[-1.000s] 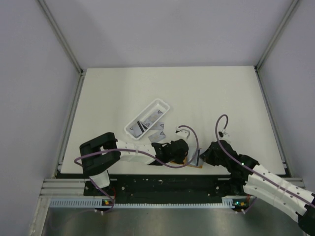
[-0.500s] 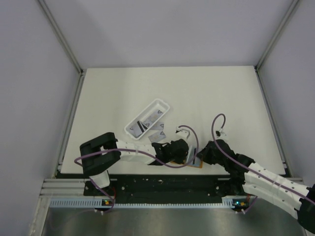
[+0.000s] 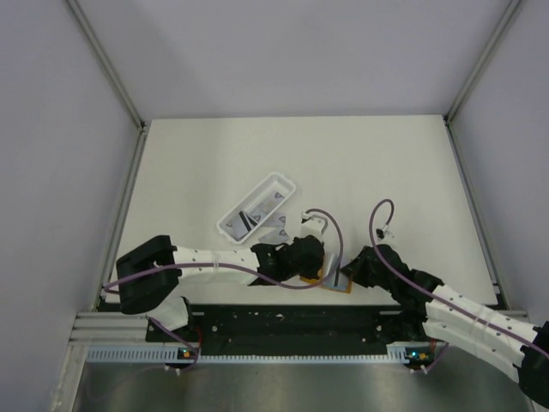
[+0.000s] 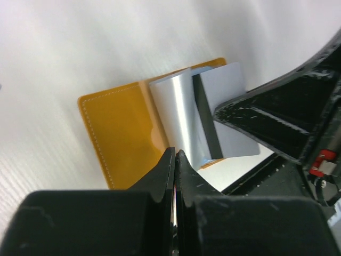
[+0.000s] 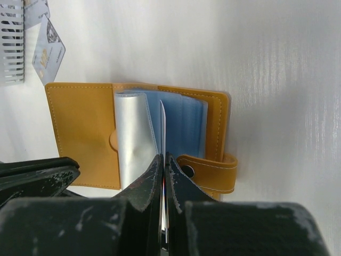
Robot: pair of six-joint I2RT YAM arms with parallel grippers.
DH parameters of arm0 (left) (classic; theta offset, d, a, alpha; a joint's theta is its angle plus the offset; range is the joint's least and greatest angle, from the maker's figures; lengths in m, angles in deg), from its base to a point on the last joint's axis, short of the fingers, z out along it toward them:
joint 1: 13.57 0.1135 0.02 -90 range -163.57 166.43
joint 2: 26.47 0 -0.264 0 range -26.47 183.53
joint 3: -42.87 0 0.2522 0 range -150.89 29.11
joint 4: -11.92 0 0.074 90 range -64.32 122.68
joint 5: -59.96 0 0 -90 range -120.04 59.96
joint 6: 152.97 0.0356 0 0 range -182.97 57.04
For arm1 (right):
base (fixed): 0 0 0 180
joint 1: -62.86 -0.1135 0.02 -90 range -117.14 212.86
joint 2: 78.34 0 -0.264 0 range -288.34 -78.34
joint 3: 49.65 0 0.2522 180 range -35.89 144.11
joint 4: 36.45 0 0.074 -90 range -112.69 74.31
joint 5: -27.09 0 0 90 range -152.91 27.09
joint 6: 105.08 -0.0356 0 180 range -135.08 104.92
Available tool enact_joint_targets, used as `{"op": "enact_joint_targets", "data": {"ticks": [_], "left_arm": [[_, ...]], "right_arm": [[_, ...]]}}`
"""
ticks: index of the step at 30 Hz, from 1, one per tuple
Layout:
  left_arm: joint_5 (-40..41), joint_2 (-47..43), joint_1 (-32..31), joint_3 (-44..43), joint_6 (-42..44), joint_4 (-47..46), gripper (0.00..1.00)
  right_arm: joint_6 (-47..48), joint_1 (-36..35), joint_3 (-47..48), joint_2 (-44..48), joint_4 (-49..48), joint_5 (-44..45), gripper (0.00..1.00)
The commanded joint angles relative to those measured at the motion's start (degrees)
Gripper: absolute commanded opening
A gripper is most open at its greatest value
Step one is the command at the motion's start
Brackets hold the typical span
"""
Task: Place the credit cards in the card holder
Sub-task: Turn over the card slot in the card holder.
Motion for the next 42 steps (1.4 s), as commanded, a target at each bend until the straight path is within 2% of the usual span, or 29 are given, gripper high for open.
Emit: {"op": "enact_joint_targets", "data": {"ticks": [1, 4, 11, 18, 22, 33, 42], "left_arm": [[-4.8, -0.9, 0.1, -2.1, 3.6, -6.2, 0.00], [-9.1, 1.8, -0.2, -3.2, 3.9, -8.9, 0.00], [-11.5, 6.2, -0.8, -4.3, 3.3, -11.4, 0.00], [-11.0, 10.4, -0.8, -4.8, 3.0, -9.7, 0.00], [-7.4, 11.8, -0.7, -3.5, 2.0, -6.4, 0.00], [-1.4, 4.5, 0.7, 6.5, -0.3, -3.0, 0.00], [0.7, -1.8, 1.0, 9.9, -0.9, -2.8, 0.00]], "right_arm": [[0.9, -0.6, -1.8, -0.4, 3.3, 0.9, 0.00], [0.9, -0.5, -1.8, -0.3, 3.3, 0.9, 0.00], [1.0, -0.5, -2.0, 0.0, 3.4, 0.6, 0.00], [1.0, -0.6, -2.1, 0.3, 3.6, 0.6, 0.00], [0.9, -0.5, -2.1, 1.1, 4.5, 0.9, 0.00], [0.7, -0.4, -2.9, 6.2, 9.2, 1.5, 0.00], [0.6, -0.5, -3.5, 6.2, 9.5, 1.4, 0.00]]}}
